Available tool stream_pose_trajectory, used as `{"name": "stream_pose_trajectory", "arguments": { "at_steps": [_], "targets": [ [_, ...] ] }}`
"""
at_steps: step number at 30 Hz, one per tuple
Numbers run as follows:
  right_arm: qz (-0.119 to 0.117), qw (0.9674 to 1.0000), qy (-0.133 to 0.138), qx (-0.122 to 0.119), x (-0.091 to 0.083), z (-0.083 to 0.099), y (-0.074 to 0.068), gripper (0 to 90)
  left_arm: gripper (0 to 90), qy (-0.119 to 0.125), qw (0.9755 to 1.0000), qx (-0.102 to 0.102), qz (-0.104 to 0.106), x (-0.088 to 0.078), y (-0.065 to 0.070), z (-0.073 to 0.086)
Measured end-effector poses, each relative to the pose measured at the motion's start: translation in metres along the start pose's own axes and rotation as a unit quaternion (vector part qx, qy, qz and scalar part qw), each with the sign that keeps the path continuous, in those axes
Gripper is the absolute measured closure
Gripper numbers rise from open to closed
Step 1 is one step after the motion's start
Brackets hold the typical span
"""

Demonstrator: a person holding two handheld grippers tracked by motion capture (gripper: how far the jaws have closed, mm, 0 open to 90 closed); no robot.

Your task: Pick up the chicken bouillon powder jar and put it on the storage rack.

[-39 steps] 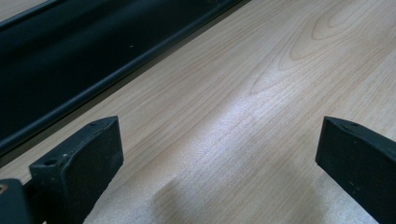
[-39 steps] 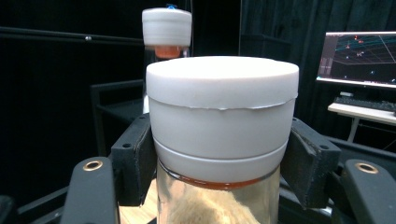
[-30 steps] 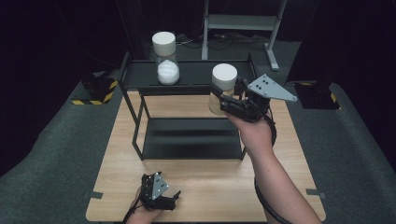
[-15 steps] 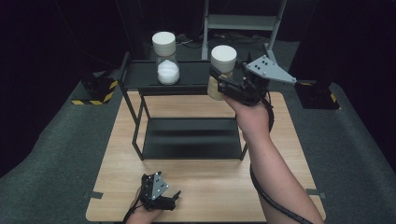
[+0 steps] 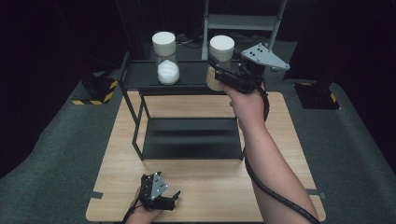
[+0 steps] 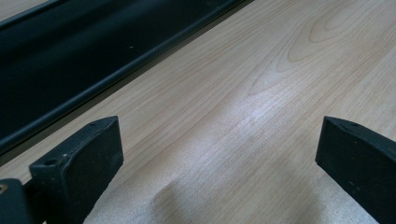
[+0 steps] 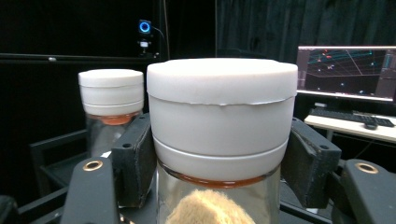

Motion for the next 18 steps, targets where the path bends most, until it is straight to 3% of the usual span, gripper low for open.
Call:
{"name": "stream_pose_trajectory", "arguments": {
  "at_steps": [18],
  "targets": [
    [0.012, 0.9998, -0.014, -0.012, 0.026, -0.003, 0.001, 34.0, 1.1, 0.001, 1.0000, -0.002, 0.003, -0.001, -0.001, 0.001]
  ]
}}
Point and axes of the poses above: each handheld gripper's, and its own axes: x roughly forward along the jaws, z roughly out of its underside, y roughly to its right, the point moved 6 cm from there along x, roughly forward along the jaws, and after that the axes turned 1 degree about y, right-handed, at the moved point
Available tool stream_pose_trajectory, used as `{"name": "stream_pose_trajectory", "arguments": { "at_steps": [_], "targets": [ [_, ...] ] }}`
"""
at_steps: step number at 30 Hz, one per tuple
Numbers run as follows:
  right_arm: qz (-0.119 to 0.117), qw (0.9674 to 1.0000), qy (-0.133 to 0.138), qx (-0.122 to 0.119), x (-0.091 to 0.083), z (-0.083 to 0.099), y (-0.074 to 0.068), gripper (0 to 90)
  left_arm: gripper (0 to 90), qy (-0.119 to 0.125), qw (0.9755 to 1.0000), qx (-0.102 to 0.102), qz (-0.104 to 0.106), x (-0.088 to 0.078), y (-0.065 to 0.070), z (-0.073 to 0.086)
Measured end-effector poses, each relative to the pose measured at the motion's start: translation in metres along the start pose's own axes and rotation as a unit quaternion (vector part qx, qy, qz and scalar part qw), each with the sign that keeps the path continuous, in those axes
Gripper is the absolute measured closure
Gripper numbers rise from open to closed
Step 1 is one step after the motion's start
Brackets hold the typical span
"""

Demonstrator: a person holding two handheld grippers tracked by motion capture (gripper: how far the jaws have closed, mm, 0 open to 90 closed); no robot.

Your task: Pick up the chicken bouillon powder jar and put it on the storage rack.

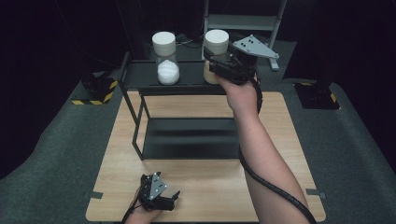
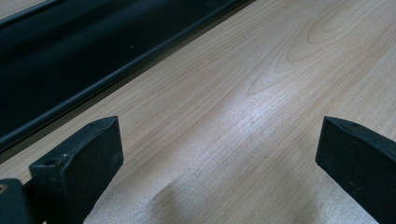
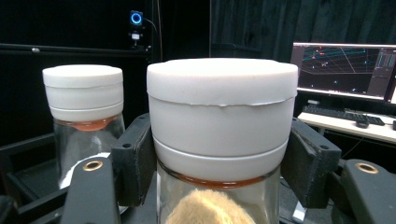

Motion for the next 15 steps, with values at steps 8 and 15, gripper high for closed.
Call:
{"name": "stream_pose_trajectory", "arguments": {
  "at_steps": [8, 15],
  "targets": [
    [0.005, 0.9999, -0.003, 0.009, 0.0047, 0.0041, 0.0034, 34.0, 1.1, 0.000, 1.0000, -0.001, 0.000, -0.0002, -0.0002, 0.0001],
    [0.005, 0.9999, -0.006, 0.009, 0.0059, 0.0065, 0.0041, 33.9, 1.1, 0.000, 1.0000, -0.001, 0.000, -0.0004, -0.0001, 0.0002]
  ]
}}
Point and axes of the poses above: each handheld gripper's, and its own axes: x roughly forward along the jaws, z roughly out of its underside, y roughly to its right, the point moved 6 cm from there along x, roughly forward along the jaws, and after that the axes turned 1 degree about y, right-handed, at the moved point
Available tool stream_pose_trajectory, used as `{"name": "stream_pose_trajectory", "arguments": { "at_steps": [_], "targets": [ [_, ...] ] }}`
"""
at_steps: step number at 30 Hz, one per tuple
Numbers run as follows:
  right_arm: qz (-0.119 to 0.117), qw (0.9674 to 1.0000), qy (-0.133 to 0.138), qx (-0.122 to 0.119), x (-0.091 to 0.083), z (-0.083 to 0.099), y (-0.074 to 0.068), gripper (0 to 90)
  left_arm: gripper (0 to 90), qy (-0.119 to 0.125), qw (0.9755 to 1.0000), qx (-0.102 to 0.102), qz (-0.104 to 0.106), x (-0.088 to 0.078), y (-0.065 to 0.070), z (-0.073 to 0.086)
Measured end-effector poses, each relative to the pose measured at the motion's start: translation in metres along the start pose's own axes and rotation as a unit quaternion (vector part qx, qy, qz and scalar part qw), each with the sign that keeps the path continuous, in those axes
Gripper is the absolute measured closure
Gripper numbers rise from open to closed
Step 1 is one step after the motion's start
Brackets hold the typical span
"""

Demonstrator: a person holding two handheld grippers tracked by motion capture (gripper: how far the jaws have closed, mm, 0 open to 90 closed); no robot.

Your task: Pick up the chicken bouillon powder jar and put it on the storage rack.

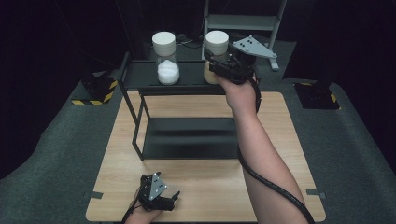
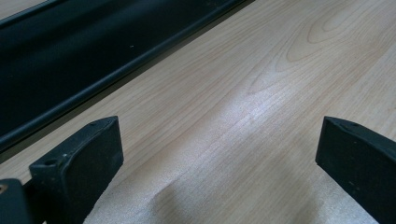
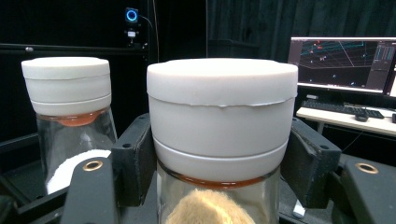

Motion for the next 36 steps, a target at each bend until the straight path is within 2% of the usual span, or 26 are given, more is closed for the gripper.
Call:
{"name": "stream_pose_trajectory", "arguments": {
  "at_steps": [20, 23, 28, 31, 36],
  "targets": [
    [0.003, 0.9999, -0.003, 0.012, 0.002, 0.005, 0.005, 32.7, 1.1, 0.001, 1.0000, 0.000, 0.001, 0.000, 0.000, 0.000],
    [0.001, 1.0000, -0.003, 0.006, 0.002, 0.005, 0.004, 26.4, 1.1, 0.000, 1.0000, 0.001, 0.001, 0.000, 0.000, 0.000],
    [0.007, 0.9999, -0.003, 0.009, 0.002, 0.005, -0.002, 4.8, 1.1, -0.002, 1.0000, 0.001, 0.001, 0.000, 0.000, 0.000],
    [0.010, 0.9999, 0.003, 0.012, -0.001, 0.007, -0.004, 0.0, 1.1, -0.002, 1.0000, 0.003, 0.001, 0.000, 0.000, 0.000],
    [0.011, 0.9997, 0.007, 0.021, -0.007, 0.011, -0.004, 0.0, 1.1, -0.002, 1.0000, 0.004, 0.000, 0.000, 0.001, 0.000]
  ]
}}
Point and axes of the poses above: each handheld gripper's, and its own axes: x roughly forward along the jaws, z roughly out of its underside, y roughly to its right, the point moved 6 cm from there along x, roughly forward along the jaws, and after that the axes turned 1 degree about y, right-handed, at the moved point
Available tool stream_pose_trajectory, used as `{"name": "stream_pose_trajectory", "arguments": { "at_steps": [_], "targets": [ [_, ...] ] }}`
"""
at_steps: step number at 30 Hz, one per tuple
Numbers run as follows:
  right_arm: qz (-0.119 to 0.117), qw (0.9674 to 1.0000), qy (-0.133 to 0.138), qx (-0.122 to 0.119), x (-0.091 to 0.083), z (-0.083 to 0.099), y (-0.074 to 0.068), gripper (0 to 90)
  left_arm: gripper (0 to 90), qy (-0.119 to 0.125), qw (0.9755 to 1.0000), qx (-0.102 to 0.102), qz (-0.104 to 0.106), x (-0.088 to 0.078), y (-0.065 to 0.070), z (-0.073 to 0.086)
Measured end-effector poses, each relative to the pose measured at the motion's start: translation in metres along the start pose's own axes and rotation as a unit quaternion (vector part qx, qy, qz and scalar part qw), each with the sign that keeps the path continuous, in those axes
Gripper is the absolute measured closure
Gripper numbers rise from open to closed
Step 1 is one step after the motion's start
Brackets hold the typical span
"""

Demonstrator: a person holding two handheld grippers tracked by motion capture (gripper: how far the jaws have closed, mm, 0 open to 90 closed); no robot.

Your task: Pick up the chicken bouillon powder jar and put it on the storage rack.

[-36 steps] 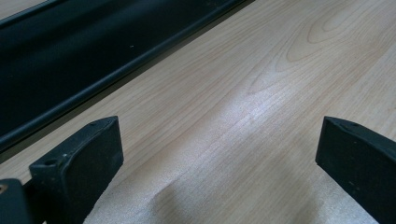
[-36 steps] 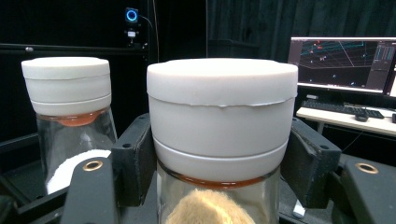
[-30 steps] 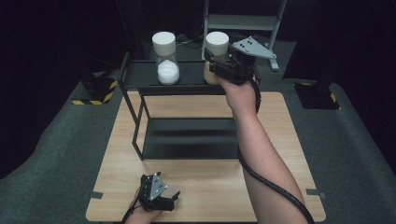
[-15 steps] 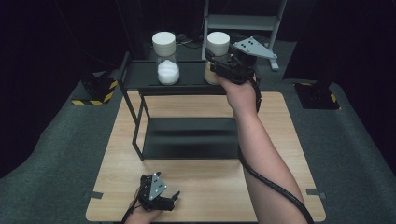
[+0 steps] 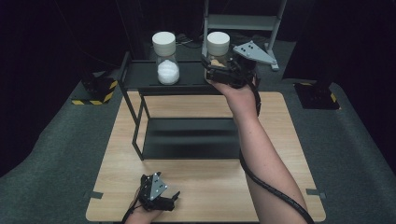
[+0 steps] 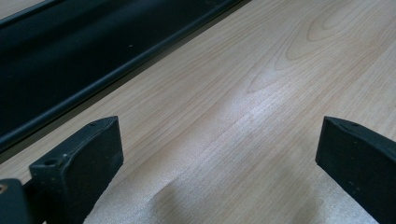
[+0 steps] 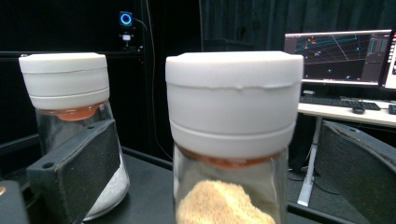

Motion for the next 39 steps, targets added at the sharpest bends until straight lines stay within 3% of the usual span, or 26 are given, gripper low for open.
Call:
{"name": "stream_pose_trajectory", "arguments": {
  "at_steps": [10, 39],
  "targets": [
    [-0.010, 0.9999, 0.003, 0.005, -0.016, 0.005, 0.002, 0.0, 1.1, -0.003, 1.0000, 0.002, -0.002, 0.001, 0.001, -0.001],
    [-0.028, 0.9993, 0.002, -0.025, -0.068, 0.023, -0.009, 0.0, 1.3, -0.009, 0.9999, 0.006, -0.008, 0.002, 0.003, -0.002]
  ]
}}
Point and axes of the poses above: each handheld gripper's, and its own axes: x roughly forward along the jaws, z roughly out of its underside, y roughly to its right, the point moved 6 cm from there along x, roughly forward along the jaws, and after that the axes turned 1 degree about y, right-handed, at the moved point
